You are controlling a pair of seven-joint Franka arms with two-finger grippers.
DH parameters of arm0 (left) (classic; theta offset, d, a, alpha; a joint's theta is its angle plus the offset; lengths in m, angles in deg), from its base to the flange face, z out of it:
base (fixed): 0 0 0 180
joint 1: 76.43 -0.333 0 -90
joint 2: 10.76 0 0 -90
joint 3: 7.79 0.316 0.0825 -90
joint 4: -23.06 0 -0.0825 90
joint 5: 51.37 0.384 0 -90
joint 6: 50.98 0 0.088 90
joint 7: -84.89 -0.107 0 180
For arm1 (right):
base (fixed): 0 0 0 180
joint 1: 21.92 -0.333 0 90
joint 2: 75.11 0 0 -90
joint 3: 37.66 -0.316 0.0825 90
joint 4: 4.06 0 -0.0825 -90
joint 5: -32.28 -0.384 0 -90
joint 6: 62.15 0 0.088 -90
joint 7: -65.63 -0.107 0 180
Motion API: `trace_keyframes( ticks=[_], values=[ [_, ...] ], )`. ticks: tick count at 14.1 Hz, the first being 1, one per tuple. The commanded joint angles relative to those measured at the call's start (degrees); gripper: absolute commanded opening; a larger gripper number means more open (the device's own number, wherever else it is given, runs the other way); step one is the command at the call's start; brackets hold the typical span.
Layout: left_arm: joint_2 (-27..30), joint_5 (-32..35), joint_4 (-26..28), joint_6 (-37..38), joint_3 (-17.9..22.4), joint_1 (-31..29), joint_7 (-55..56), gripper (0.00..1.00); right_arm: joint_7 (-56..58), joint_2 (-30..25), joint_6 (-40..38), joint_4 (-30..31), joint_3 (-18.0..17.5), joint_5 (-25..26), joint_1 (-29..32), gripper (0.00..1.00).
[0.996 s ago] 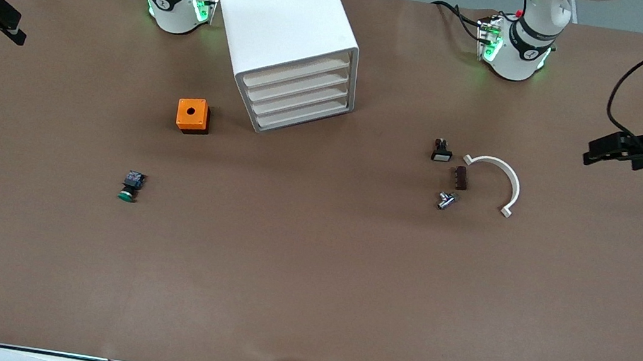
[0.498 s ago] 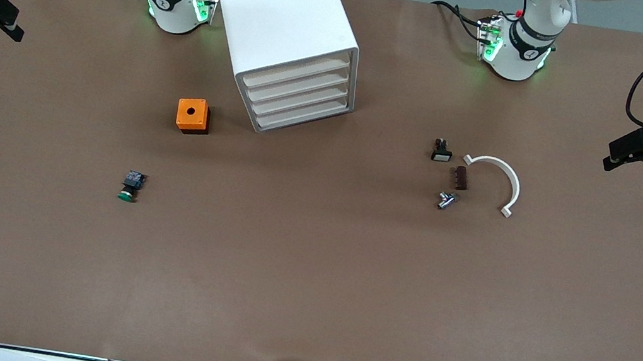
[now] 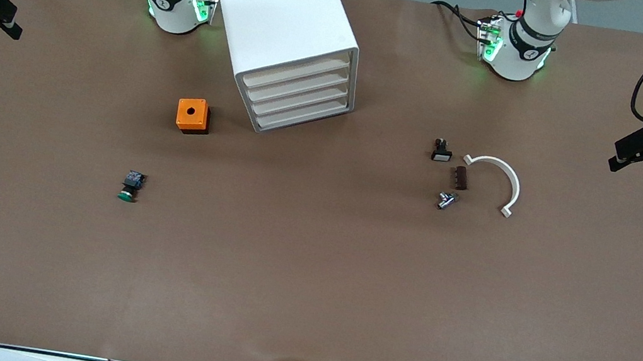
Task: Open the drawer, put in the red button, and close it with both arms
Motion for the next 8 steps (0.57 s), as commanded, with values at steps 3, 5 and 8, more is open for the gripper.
trace_keyframes(
  ticks=[3,5,8],
  values=[
    [-0.9,1.5,-1.5,0.9,-0.4,0.5,0.9,1.0,-0.3,-1.6,-1.2,0.8,0.0,0.3,0.2,1.0],
    [-0.9,1.5,-1.5,1.7,-1.2,0.5,0.9,1.0,-0.4,-1.8,-1.4,0.8,0.0,0.3,0.2,1.0],
    [-0.9,1.5,-1.5,2.4,-1.2,0.3,0.5,1.0,-0.4,-1.8,-1.4,0.8,-0.1,0.3,0.2,1.0]
  ],
)
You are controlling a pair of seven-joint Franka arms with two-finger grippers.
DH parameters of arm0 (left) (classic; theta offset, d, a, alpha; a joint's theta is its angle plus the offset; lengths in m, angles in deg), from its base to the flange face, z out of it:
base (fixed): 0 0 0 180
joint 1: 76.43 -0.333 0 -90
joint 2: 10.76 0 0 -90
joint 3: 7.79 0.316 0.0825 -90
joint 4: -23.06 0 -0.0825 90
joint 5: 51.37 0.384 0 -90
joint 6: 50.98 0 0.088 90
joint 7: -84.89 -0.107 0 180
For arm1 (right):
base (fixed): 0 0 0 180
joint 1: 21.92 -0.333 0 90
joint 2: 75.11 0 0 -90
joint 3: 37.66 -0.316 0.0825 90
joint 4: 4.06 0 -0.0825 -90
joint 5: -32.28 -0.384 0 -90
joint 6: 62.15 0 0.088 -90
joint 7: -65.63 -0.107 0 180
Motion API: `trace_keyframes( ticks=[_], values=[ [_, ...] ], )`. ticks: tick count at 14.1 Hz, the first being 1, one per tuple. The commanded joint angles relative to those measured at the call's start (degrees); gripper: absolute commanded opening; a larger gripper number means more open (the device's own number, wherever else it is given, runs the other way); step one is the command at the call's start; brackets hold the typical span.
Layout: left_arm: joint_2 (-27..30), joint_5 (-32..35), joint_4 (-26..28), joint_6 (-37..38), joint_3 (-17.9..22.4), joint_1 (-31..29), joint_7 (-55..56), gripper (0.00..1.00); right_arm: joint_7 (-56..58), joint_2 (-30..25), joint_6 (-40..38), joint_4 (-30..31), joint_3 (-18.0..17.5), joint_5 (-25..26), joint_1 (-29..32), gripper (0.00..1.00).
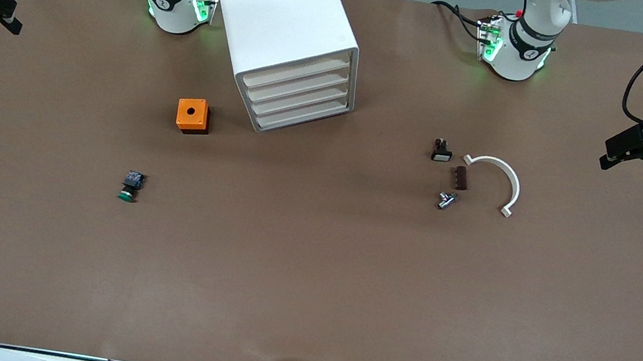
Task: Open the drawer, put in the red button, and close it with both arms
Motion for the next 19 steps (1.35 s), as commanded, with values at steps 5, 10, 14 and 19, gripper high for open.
trace_keyframes(
  ticks=[5,10,14,19],
  values=[
    [-1.9,1.6,-2.1,1.5,-0.4,-0.2,0.3,1.0,-0.3,-1.3,-0.3,0.8,-0.2,0.3,0.2,1.0],
    [-1.9,1.6,-2.1,1.5,-0.4,-0.2,0.6,1.0,-0.3,-1.1,-0.6,0.9,-0.2,0.3,0.2,1.0],
    [-2.0,1.6,-2.6,1.5,-0.4,-0.1,0.8,1.0,-0.3,-0.8,0.4,1.1,-0.2,0.3,0.2,1.0],
    [-2.0,1.6,-2.7,1.5,-0.4,-0.1,0.9,1.0,-0.3,-0.8,1.6,1.2,-0.3,0.2,0.1,1.0]
  ],
)
